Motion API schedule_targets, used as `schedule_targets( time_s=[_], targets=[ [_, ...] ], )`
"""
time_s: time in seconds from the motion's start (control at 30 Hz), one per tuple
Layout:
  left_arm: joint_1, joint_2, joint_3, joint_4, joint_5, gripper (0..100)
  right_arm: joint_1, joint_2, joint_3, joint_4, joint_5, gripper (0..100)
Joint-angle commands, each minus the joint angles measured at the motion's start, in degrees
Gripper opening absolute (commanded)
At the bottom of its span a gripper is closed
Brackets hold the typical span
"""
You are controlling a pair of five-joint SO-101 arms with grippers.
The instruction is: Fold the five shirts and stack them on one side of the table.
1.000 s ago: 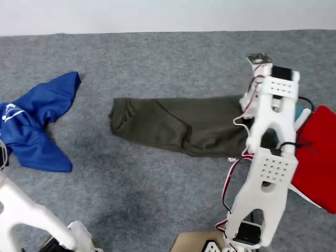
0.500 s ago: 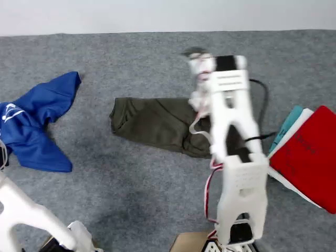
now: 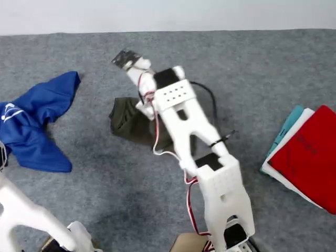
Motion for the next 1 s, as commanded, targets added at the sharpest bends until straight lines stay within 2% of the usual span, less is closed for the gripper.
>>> schedule_targets(
  time_s=[0.0, 0.23, 0.3, 0.43, 0.5, 0.67, 0.8, 0.87, 0.97],
  targets=[
    [0.18, -5.01, -0.13, 1.14, -0.18, 12, -2.42, 0.92, -2.29, -3.38, 0.44, 0.9],
    [0.26, -13.01, 4.79, 1.05, -0.53, 12, -4.44, 3.91, -2.29, -10.51, 0.44, 1.9],
    [0.26, -15.30, 7.87, 1.05, -0.62, 12, -4.79, 4.35, -2.29, -12.35, 0.44, 6.8],
    [0.26, -21.01, 12.18, 0.97, -3.08, 12, -5.14, 4.26, -2.29, -13.41, -1.58, 22.9],
    [0.26, -23.74, 14.02, 0.97, -4.04, 12, -5.58, 3.65, -3.78, -12.62, -3.69, 25.4],
    [0.09, -28.13, 17.10, 0.97, -4.57, 12, -6.81, 1.36, -13.63, -3.91, -4.13, 25.2],
    [-0.09, -29.71, 17.19, 0.97, -4.57, 12, -3.65, 1.19, -18.81, 4.00, -3.96, 22.9],
    [-0.18, -29.98, 17.19, 0.97, -4.57, 12, -0.92, 1.19, -18.73, 6.29, -3.87, 16.2],
    [-0.18, -29.98, 17.19, 1.05, -4.48, 12, 3.47, 3.65, -18.64, 7.16, -3.34, 0.9]
  ],
)
